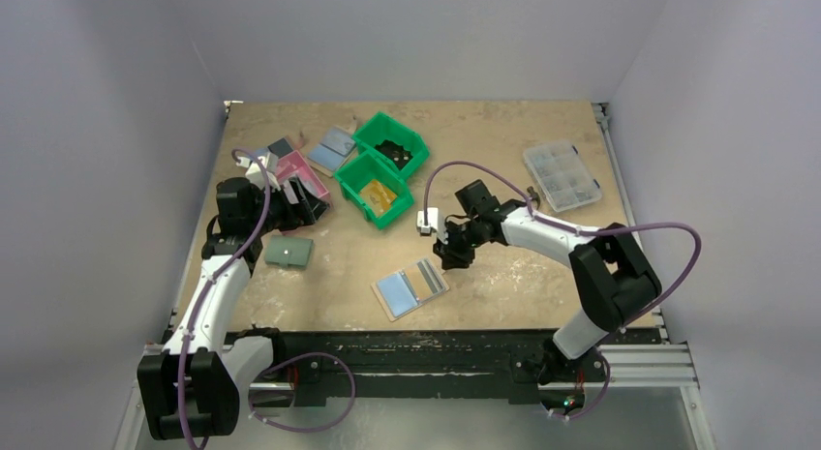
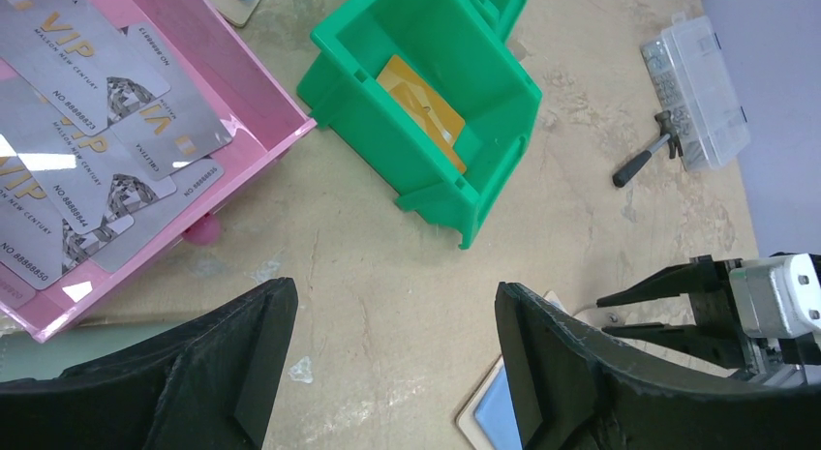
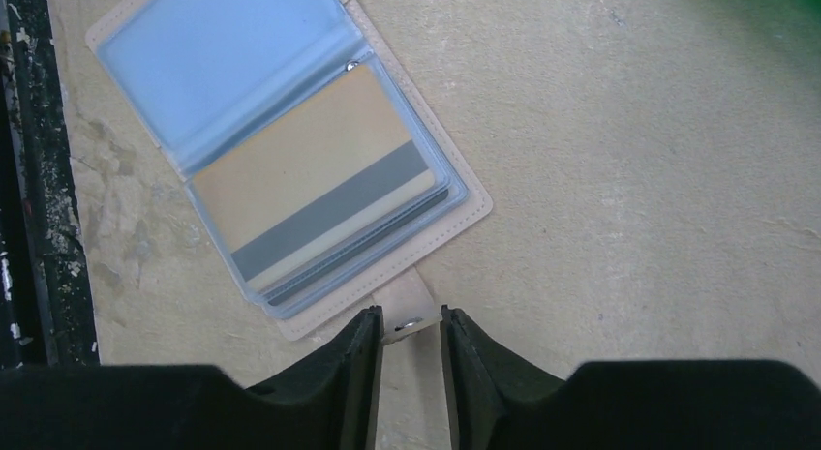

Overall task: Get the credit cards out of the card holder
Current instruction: Move the card holder to the center of the board.

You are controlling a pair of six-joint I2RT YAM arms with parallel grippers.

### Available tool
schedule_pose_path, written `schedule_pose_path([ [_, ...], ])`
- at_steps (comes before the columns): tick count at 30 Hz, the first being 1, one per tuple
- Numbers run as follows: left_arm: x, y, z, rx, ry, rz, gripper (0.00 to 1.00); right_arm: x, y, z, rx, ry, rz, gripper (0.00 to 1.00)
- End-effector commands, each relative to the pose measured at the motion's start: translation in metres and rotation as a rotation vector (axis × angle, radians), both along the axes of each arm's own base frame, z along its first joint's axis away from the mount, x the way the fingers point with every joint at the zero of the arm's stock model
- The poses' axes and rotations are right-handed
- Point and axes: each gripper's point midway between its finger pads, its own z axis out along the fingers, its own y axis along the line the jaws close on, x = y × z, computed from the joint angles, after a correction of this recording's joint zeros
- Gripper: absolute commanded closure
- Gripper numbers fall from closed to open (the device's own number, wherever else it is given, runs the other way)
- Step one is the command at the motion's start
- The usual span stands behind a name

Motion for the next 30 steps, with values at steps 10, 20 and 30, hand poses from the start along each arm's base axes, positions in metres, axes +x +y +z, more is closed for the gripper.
schedule_pose_path([
  [10, 0.005, 0.002, 0.021, 0.024, -0.071, 0.002, 0.2, 0.079, -0.003, 0.031, 0.001, -0.176, -0.226, 1.0],
  [20, 0.006, 0.003, 0.02, 0.027, -0.067, 0.006, 0.2, 0.254, -0.076, 0.072, -0.071, -0.397, -0.57, 1.0],
  [30, 0.006, 0.006, 0.018, 0.041, -0.061, 0.019, 0.2, 0.386, -0.14, 0.124, -0.13, -0.772, -1.018, 0.93],
])
